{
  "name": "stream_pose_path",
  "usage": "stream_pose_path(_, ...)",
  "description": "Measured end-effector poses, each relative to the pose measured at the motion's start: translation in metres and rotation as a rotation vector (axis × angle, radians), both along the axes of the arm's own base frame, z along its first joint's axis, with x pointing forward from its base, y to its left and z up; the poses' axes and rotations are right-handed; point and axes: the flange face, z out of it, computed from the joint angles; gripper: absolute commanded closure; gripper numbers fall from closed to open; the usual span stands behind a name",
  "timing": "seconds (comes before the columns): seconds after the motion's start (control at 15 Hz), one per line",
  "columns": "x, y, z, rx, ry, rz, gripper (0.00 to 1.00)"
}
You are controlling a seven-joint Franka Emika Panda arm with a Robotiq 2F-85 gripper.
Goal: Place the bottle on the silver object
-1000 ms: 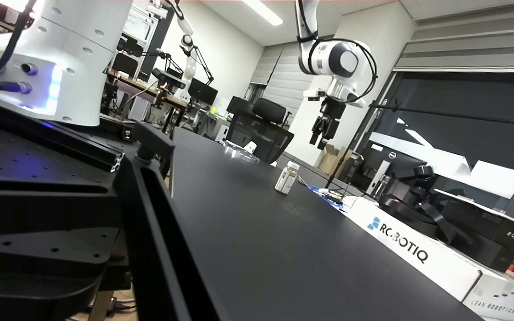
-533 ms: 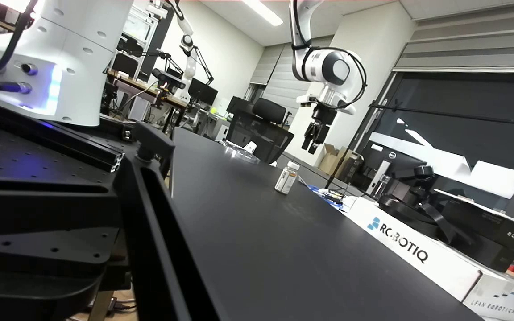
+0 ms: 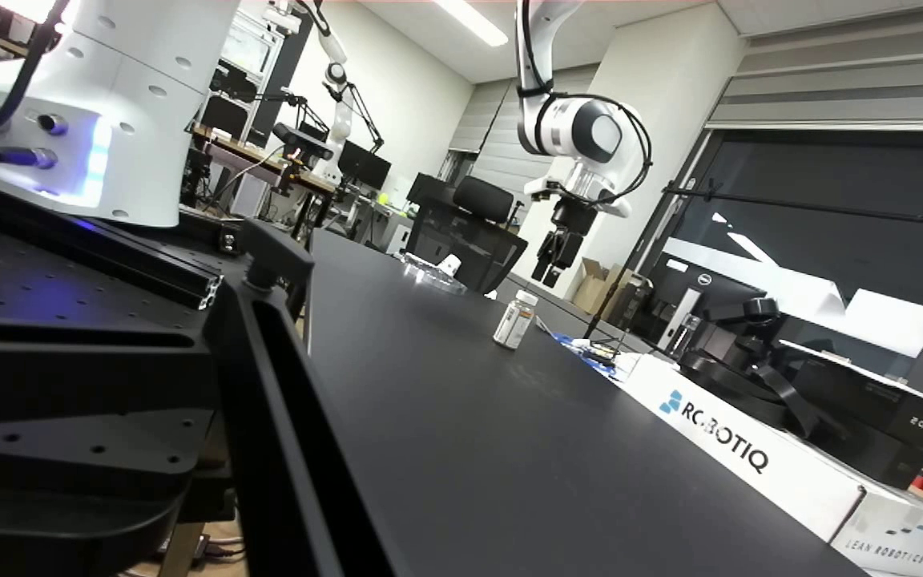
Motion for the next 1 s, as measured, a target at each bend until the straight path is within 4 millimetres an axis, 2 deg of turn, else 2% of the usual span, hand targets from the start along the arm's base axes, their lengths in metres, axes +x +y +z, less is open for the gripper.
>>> stream_pose_path(0.53, -0.014, -0.003, -0.020, -0.006, 0.030, -0.001, 0.00)
stream_pose_path(0.6, -0.015, -0.004, -0.022, -0.007, 0.029, -0.002, 0.05)
stream_pose_path(0.67, -0.016, -0.005, -0.023, -0.007, 0.029, -0.002, 0.27)
stream_pose_path(0.8, -0.017, -0.006, -0.025, -0.008, 0.025, -0.003, 0.32)
stream_pose_path(1.0, -0.018, -0.007, -0.028, -0.009, 0.021, -0.002, 0.55)
